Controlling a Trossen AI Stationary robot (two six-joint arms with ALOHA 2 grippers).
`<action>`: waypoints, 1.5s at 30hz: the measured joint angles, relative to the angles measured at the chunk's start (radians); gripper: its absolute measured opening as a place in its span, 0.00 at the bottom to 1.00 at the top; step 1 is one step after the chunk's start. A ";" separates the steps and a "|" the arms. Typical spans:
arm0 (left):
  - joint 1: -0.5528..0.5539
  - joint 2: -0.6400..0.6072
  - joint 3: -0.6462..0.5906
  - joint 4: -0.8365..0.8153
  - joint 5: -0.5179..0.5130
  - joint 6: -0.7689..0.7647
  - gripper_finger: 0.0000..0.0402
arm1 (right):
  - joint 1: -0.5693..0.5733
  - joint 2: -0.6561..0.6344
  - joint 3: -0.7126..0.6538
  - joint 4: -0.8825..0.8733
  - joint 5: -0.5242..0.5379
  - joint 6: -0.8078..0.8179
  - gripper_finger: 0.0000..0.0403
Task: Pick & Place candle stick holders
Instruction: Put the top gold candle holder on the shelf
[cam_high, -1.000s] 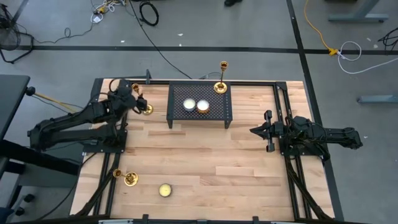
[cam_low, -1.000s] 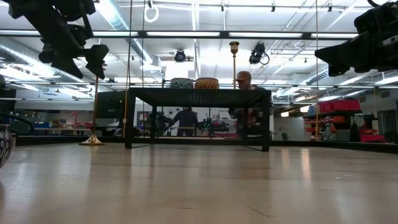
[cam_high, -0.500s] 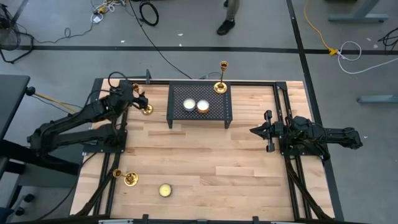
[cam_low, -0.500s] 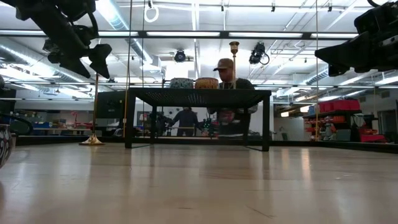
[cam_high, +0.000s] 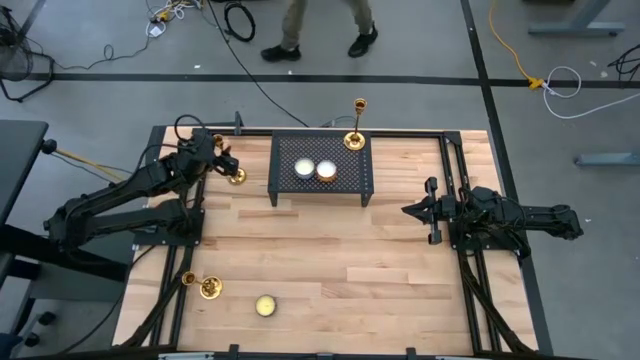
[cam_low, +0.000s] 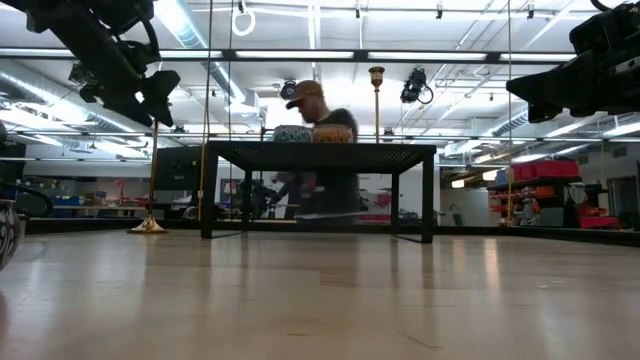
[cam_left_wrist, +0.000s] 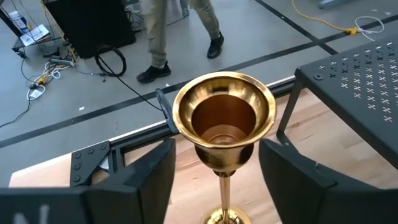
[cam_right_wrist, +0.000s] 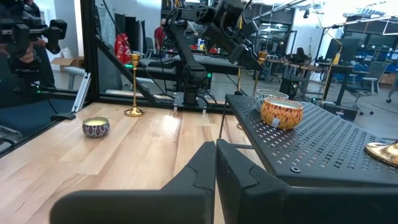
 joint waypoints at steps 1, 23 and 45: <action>0.000 0.000 0.000 0.000 0.000 0.000 0.56 | 0.000 0.000 0.000 0.000 0.000 0.000 0.03; 0.000 0.000 0.000 -0.001 -0.001 -0.003 0.16 | 0.000 0.000 0.000 0.000 0.000 0.000 0.03; -0.002 0.000 0.001 0.061 0.002 0.034 0.12 | 0.000 0.000 0.000 0.000 0.000 0.000 0.03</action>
